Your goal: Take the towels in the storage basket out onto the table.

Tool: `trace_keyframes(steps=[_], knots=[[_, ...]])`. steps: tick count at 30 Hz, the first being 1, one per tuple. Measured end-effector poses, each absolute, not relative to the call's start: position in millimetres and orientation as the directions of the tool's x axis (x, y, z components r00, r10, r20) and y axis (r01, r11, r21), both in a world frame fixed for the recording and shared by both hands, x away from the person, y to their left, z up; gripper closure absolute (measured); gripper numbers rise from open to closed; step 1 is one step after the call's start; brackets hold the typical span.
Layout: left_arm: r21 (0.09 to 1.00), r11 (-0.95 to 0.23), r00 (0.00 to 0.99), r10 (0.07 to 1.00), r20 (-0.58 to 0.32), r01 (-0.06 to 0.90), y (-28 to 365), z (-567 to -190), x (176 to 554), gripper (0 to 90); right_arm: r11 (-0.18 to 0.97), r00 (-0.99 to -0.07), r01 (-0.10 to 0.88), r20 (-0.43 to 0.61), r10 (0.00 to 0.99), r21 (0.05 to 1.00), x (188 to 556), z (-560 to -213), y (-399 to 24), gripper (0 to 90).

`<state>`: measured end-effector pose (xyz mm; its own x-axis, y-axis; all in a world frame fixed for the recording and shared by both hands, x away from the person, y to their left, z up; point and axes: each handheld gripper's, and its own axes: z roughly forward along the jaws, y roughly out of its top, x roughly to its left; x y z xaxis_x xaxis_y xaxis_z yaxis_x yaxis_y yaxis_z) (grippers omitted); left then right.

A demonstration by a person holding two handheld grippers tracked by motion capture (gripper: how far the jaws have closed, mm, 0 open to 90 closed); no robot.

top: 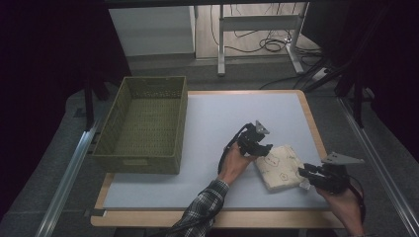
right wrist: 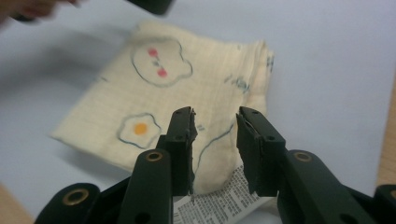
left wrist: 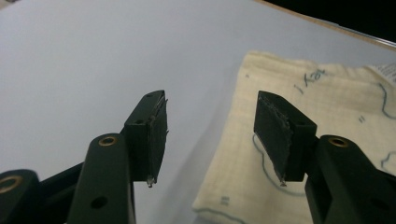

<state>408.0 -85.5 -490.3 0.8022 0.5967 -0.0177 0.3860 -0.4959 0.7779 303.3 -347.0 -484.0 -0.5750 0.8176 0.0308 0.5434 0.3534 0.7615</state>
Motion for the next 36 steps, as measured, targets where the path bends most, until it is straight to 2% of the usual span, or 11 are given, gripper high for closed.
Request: trace_keyframes(steps=[2, 7, 14, 19, 22, 25, 27, 29, 32, 34, 36], knots=[[0.773, -0.5, 0.802, 0.597, -0.019, 0.391, -82.4, -493.3, 406.9, 43.6, 0.376, -0.556, 0.568, 0.004, 0.831, 0.732, 309.1, -493.8, -344.5, 67.2], [0.77, -0.495, 0.797, 0.603, -0.03, 0.403, -79.1, -498.7, 406.5, 42.6, 0.396, -0.565, 0.576, -0.002, 0.825, 0.716, 309.6, -504.5, -343.9, 87.8], [0.775, -0.493, 0.798, 0.602, -0.024, 0.396, -79.9, -496.5, 405.2, 42.5, 0.379, -0.557, 0.525, -0.029, 0.83, 0.762, 303.3, -480.3, -346.6, 88.7], [0.773, -0.497, 0.8, 0.6, -0.023, 0.395, -81.4, -497.6, 404.1, 42.5, 0.376, -0.519, 0.574, -0.031, 0.854, 0.728, 310.8, -488.2, -358.8, 88.2], [0.766, -0.508, 0.804, 0.595, -0.019, 0.394, -81.3, -499.9, 404.0, 42.6, 0.36, -0.506, 0.609, -0.003, 0.863, 0.707, 315.7, -503.6, -365.3, 85.3], [0.765, -0.504, 0.805, 0.593, -0.033, 0.402, -81.1, -501.3, 404.7, 42.9, 0.337, -0.495, 0.616, 0.017, 0.869, 0.712, 316.2, -508.6, -367.6, 66.1], [0.763, -0.501, 0.808, 0.588, -0.046, 0.408, -81.6, -502.1, 404.9, 43.9, 0.324, -0.484, 0.626, 0.027, 0.875, 0.709, 317.9, -508.6, -369.9, 61.8], [0.756, -0.507, 0.813, 0.58, -0.056, 0.414, -82.4, -503.3, 405.0, 46.8, 0.303, -0.483, 0.643, 0.065, 0.873, 0.703, 320.3, -509.4, -373.1, 63.2], [0.727, -0.531, 0.821, 0.566, -0.076, 0.434, -83.7, -507.7, 406.0, 53.4, 0.254, -0.486, 0.679, 0.163, 0.859, 0.689, 321.6, -513.1, -376.9, 81.2], [0.706, -0.55, 0.828, 0.553, -0.091, 0.445, -84.2, -511.3, 406.4, 62.0, 0.24, -0.49, 0.683, 0.189, 0.851, 0.69, 319.7, -512.7, -376.9, 86.2], [0.699, -0.561, 0.832, 0.547, -0.089, 0.444, -84.2, -512.6, 406.3, 80.9, 0.244, -0.498, 0.676, 0.187, 0.847, 0.695, 317.2, -510.4, -374.5, 86.9]])
